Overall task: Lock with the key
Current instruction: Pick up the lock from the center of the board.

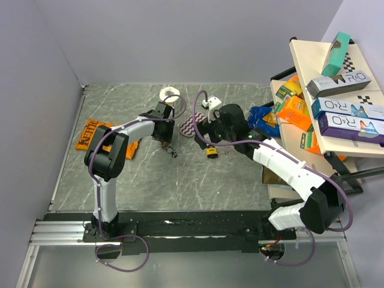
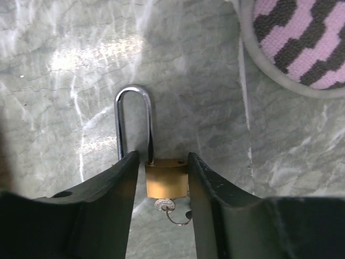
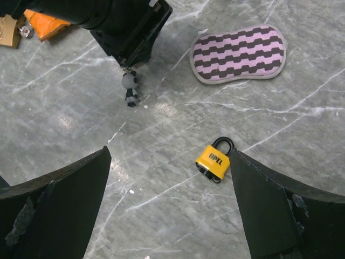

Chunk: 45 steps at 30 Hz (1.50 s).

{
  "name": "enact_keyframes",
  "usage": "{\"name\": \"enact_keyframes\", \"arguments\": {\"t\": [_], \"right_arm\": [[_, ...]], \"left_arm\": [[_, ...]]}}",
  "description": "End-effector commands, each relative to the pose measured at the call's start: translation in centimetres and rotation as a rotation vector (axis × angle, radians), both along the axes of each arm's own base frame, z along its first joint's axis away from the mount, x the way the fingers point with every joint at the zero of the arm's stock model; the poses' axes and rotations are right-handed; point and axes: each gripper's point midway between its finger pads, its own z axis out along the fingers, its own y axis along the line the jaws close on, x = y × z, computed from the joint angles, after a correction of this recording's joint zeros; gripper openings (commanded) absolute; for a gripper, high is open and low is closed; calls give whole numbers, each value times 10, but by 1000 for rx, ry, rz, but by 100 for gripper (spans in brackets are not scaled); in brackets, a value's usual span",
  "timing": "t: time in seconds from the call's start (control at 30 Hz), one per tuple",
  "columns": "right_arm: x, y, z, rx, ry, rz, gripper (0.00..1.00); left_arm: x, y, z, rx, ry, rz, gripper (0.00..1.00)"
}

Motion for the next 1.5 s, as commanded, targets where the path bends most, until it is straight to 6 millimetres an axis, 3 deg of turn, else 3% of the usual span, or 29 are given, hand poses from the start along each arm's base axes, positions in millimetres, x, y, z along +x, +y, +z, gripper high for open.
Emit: {"name": "enact_keyframes", "arguments": {"t": [0.0, 0.1, 0.2, 0.33, 0.43, 0.47, 0.67, 0.77, 0.83, 0.87, 0.9, 0.97, 1.0, 1.07, 1.17, 1.27, 1.37, 1.47], "right_arm": [[-5, -3, 18, 11, -45, 30, 100], [-7, -3, 18, 5, -41, 38, 100], [-8, -3, 19, 7, -42, 43, 100], [-7, -2, 19, 6, -39, 46, 100], [-7, -1, 20, 6, -39, 47, 100], [-6, -1, 20, 6, -39, 46, 100], [-5, 0, 20, 3, -38, 49, 100], [-3, 1, 24, 11, -34, 42, 100], [-1, 1, 29, 19, -39, 24, 100], [-1, 1, 31, 27, -35, 17, 100], [1, 0, 34, 36, -37, 5, 100], [1, 0, 43, 72, -41, 4, 100], [2, -1, 47, 79, -49, 2, 100], [-2, 2, 57, 126, -49, 10, 100], [-8, 8, 76, 159, -81, 63, 100], [-10, 11, 104, 208, -138, 86, 100], [-23, 17, 135, 278, -211, 165, 100], [-28, 19, 167, 373, -339, 190, 100]], "left_arm": [[-23, 10, -21, 53, 108, 17, 46], [-27, 9, -14, 44, 106, 34, 47], [-37, 7, -16, 47, 120, 32, 58], [-44, 5, -20, 53, 133, 34, 60], [-45, 4, -23, 50, 143, 38, 55], [-46, 4, -24, 51, 146, 36, 47], [-53, 2, -24, 40, 155, 38, 48], [-48, -3, -9, -8, 118, 45, 28], [-36, -16, 28, -117, 12, 46, 5], [-32, -21, 45, -165, -38, 50, 1], [-27, -27, 81, -256, -148, 59, 1], [-26, -33, 116, -342, -231, 56, 1], [-26, -36, 144, -401, -283, 65, 1], [-27, -40, 174, -461, -325, 71, 1], [-32, -56, 243, -616, -441, -11, 1], [-45, -58, 317, -746, -655, -109, 1], [-65, -55, 357, -844, -730, -131, 1], [-73, -54, 380, -933, -704, -81, 1]]}}
